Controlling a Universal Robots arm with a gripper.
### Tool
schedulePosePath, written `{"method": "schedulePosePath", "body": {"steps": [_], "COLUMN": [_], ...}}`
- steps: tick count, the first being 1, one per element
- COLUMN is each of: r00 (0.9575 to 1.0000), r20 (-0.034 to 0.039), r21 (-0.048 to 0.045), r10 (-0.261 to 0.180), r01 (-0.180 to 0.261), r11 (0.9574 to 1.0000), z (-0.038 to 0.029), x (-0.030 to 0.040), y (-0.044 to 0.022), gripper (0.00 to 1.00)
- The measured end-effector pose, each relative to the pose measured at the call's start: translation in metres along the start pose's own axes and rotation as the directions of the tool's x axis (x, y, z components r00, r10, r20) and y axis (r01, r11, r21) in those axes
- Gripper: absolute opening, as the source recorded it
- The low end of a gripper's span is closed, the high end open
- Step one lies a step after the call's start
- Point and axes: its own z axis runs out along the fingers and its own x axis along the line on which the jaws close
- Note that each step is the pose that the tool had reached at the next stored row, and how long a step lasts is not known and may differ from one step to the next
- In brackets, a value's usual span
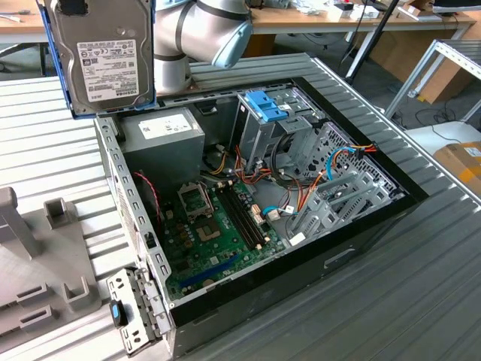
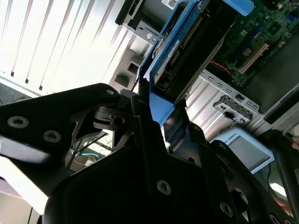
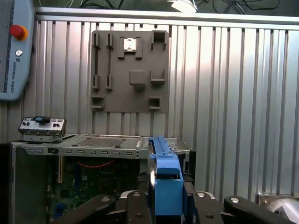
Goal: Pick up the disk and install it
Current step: 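Pick up the disk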
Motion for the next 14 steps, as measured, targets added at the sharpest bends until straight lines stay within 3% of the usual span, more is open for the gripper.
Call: {"method": "schedulePosePath", "body": {"steps": [6,14], "r00": [1.0000,1.0000], "r20": [0.0000,0.0000], "r21": [-0.0001,0.0000], "r10": [0.000,0.000], "r01": [0.000,0.000], "r11": [1.0000,1.0000], "z": [-0.0001,-0.0001], "x": [0.0002,0.0002], "y": [-0.0055,-0.0063], "gripper": [0.36,0.36]}}
